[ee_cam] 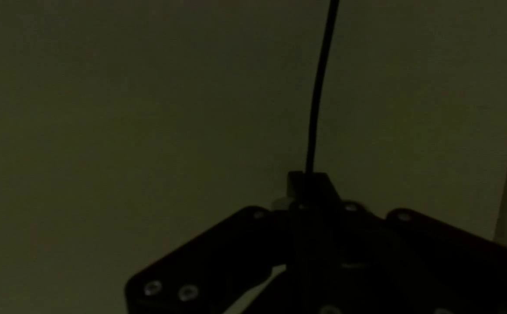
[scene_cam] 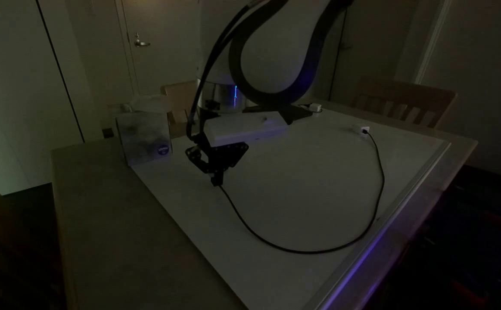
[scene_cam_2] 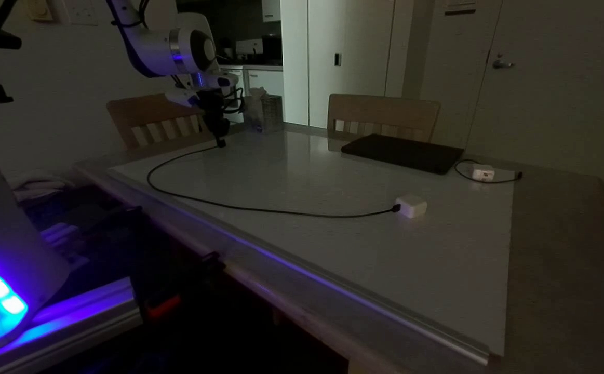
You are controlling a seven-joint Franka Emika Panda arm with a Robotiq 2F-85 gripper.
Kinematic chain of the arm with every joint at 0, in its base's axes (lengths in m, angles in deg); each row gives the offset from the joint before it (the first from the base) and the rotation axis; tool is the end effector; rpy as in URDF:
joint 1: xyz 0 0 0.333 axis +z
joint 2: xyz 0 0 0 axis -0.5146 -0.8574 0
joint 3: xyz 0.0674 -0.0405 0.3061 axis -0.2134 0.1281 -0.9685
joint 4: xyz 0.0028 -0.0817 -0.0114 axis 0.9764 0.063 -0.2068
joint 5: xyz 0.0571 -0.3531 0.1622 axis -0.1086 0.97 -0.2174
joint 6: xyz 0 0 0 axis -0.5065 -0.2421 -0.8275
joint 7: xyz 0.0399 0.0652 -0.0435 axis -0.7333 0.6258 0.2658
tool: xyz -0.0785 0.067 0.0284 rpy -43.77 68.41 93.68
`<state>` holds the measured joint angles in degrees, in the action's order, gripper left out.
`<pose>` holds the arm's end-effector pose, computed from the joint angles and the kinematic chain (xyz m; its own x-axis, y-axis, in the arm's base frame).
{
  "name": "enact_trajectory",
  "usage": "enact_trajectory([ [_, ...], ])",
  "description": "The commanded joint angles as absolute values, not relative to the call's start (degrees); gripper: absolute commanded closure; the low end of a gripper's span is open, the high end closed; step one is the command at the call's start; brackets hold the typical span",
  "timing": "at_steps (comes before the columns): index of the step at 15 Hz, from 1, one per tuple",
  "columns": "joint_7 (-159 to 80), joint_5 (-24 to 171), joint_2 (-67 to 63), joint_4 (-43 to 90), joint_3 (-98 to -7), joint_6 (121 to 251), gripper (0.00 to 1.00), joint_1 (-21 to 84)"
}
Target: Straighten the cable
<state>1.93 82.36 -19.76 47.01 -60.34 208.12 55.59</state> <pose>0.5293 0.2992 0.1610 0.9840 -0.1224 0.1294 -0.1183 -0.9922 -0.0394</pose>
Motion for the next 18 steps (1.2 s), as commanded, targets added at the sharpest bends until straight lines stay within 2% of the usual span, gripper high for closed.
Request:
enact_trajectory([
  [1, 0.09, 80.52, -19.93, 45.86, -58.73, 207.14, 0.98, 57.25],
  [8, -11.08, 81.94, -22.61, 35.00, -60.24, 195.89, 0.98, 57.88],
  [15, -31.46, 80.54, -31.99, 18.71, -66.79, 188.41, 0.98, 57.98],
  [16, -26.39, 81.03, -28.24, 24.07, -64.39, 190.81, 0.98, 58.91],
  [17, -26.89, 80.88, -29.20, 22.87, -64.69, 190.67, 0.94, 59.20],
  [18, -26.60, 80.92, -29.40, 22.80, -64.52, 190.71, 0.94, 59.48],
])
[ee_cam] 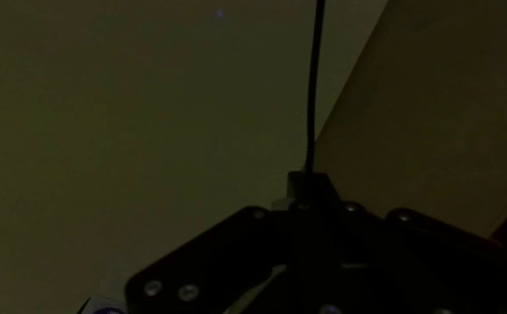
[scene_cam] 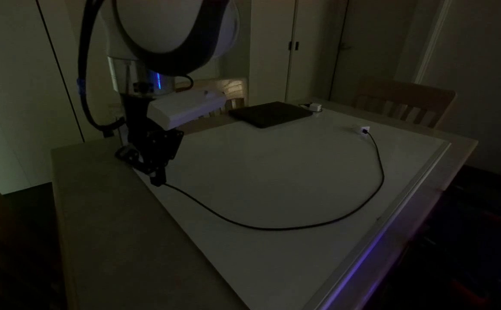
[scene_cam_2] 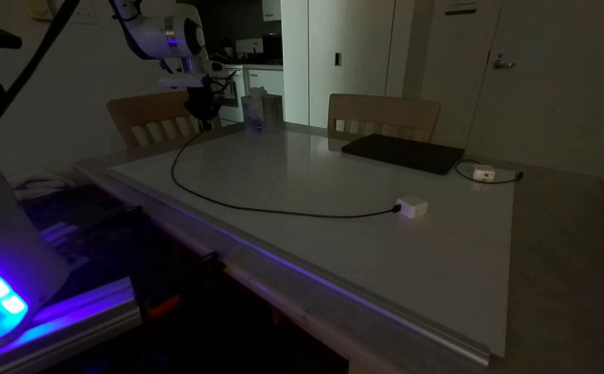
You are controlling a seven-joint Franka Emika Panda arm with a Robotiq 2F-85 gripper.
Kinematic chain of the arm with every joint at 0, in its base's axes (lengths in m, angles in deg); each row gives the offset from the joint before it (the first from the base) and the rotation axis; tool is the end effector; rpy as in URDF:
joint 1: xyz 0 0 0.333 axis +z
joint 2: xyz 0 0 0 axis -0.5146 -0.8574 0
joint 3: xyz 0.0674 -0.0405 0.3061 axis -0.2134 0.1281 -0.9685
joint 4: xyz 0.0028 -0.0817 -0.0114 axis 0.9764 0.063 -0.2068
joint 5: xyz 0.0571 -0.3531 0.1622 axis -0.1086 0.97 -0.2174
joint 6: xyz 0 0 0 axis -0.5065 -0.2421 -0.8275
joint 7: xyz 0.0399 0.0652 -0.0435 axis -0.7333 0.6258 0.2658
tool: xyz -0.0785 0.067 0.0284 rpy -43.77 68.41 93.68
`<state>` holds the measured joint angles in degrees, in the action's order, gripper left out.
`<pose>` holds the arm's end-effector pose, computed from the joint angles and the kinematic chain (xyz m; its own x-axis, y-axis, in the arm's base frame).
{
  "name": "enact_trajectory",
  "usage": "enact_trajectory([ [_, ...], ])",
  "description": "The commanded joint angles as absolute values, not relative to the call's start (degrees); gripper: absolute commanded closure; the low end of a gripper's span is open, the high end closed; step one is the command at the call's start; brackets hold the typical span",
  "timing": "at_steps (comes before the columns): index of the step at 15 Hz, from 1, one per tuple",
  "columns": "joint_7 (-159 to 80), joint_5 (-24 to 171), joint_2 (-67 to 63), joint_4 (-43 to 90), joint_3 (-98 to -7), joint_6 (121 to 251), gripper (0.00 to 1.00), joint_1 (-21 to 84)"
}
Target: Straighten the cable
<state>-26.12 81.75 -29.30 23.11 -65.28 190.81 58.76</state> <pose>0.5698 0.4082 0.1909 0.9031 0.4206 0.0865 0.4216 -0.9067 0.0067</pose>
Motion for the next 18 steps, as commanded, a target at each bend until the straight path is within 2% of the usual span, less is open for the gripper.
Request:
enact_trajectory([
  [1, -26.56, 80.96, -29.40, 22.84, -64.37, 190.71, 0.94, 59.52],
  [2, -26.55, 80.99, -29.38, 22.83, -64.22, 190.71, 0.94, 59.46],
  [3, -27.05, 80.85, -29.03, 23.33, -64.58, 191.19, 0.98, 59.33],
  [18, -34.34, 81.49, -34.53, 17.31, -66.64, 193.29, 0.98, 63.01],
])
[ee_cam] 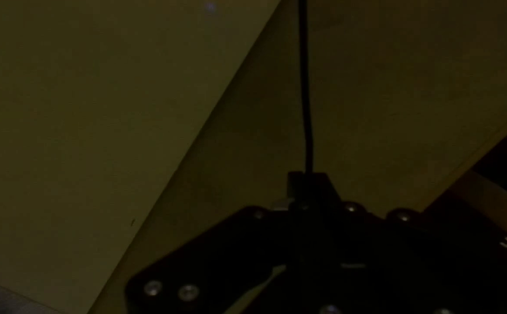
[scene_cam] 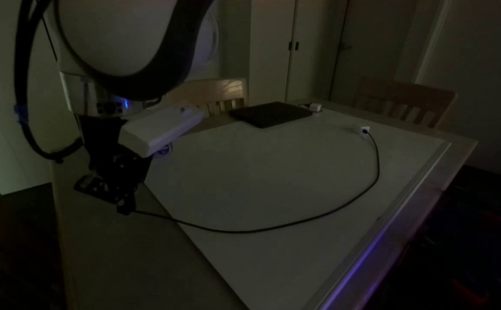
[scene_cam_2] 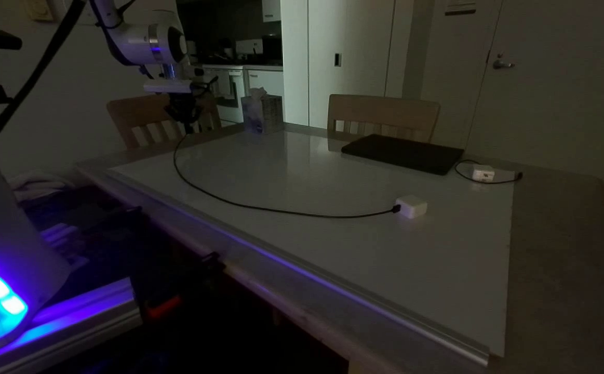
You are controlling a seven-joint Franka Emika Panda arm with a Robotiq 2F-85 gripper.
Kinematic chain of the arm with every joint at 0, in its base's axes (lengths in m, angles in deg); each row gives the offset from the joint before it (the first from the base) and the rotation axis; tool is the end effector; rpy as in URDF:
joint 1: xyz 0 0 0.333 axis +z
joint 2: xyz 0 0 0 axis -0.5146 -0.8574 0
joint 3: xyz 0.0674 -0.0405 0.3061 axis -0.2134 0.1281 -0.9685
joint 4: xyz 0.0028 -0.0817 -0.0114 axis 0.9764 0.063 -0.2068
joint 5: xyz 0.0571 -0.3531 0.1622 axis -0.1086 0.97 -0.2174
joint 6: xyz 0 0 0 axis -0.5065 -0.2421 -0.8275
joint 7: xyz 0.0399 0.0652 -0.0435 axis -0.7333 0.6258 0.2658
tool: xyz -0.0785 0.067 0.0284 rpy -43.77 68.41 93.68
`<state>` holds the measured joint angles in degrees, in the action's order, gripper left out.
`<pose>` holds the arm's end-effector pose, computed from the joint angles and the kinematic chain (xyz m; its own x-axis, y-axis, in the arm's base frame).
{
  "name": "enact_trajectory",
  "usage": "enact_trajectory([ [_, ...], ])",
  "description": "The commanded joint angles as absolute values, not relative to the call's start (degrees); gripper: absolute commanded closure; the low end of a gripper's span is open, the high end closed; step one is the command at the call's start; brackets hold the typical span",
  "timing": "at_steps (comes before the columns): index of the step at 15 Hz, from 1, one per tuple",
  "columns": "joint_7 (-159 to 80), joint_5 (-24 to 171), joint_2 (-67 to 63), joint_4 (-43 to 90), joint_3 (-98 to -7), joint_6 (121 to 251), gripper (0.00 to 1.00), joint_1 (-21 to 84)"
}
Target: Straighten the cable
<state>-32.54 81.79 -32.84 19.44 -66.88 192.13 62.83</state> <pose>0.5404 0.4676 0.1791 0.8037 0.5846 0.1110 0.5895 -0.8076 -0.0151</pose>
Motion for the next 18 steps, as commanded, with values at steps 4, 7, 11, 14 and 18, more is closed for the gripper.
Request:
enact_trajectory([
  [4, -34.61, 81.13, -34.65, 17.26, -66.88, 194.02, 0.56, 62.88],
  [7, -34.20, 80.82, -32.96, 18.80, -67.01, 194.52, 0.34, 62.67],
  [11, -31.83, 80.92, -29.45, 21.12, -66.16, 194.28, 0.05, 63.13],
  [14, -28.51, 81.89, -25.63, 24.17, -64.75, 195.38, 0.00, 63.89],
  [18, -23.88, 82.50, -21.77, 27.92, -62.94, 195.82, 0.00, 64.36],
])
